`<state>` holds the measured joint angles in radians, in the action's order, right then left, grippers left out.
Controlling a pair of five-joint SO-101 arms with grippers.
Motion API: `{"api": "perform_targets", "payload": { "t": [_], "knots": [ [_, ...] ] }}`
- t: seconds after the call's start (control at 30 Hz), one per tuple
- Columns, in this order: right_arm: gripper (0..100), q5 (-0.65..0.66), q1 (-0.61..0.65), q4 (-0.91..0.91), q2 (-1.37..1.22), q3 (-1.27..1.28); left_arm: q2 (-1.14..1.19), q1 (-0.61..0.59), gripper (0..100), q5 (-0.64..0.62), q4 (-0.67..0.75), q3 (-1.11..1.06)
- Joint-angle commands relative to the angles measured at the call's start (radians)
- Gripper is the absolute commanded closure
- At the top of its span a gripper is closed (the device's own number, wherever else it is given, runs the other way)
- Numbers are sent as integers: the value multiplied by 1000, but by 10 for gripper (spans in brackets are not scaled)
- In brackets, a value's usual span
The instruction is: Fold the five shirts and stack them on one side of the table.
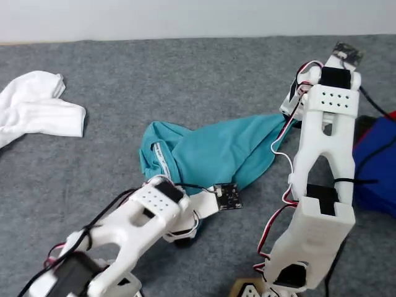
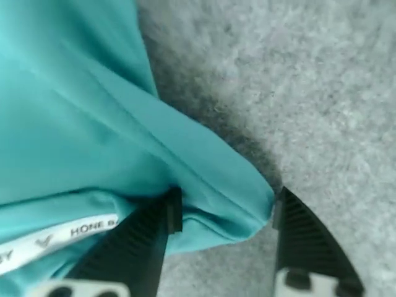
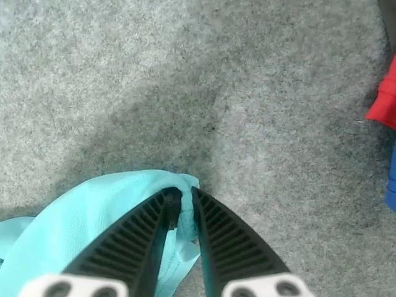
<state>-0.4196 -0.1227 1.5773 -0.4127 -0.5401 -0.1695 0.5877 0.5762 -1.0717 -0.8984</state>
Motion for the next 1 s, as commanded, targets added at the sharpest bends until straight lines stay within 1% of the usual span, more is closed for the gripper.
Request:
{"api": "perform_targets", "payload": {
  "t": [0.0, 0.07, 0.23, 0.4, 0.47, 0.53, 0.6, 0.73, 0.83, 0.97],
  "knots": [
    [990, 3, 5, 8, 90, -46, 77, -2, 772, -6, -51, 104],
    [990, 3, 5, 8, 90, -46, 118, -3, 820, -6, -58, 148],
    [990, 3, 5, 8, 90, -46, 141, 3, 994, -6, -60, 191],
    [990, 5, 4, 8, 91, -46, 140, -41, 997, -9, -66, 228],
    [990, 5, 5, 8, 101, -46, 135, -78, 997, -9, -109, 278],
    [990, 5, 7, 8, 119, -46, 104, -112, 997, -9, -189, 352],
    [990, 6, 7, 7, 136, -46, 48, -133, 997, -9, -269, 426],
    [990, 32, 7, 18, 163, -46, -104, -170, 997, -9, -359, 542],
    [990, 55, 25, 35, 208, -46, -218, -216, 997, -9, -384, 591],
    [990, 57, 58, 51, 298, -46, -333, -319, 997, -9, -384, 630]
  ]
}}
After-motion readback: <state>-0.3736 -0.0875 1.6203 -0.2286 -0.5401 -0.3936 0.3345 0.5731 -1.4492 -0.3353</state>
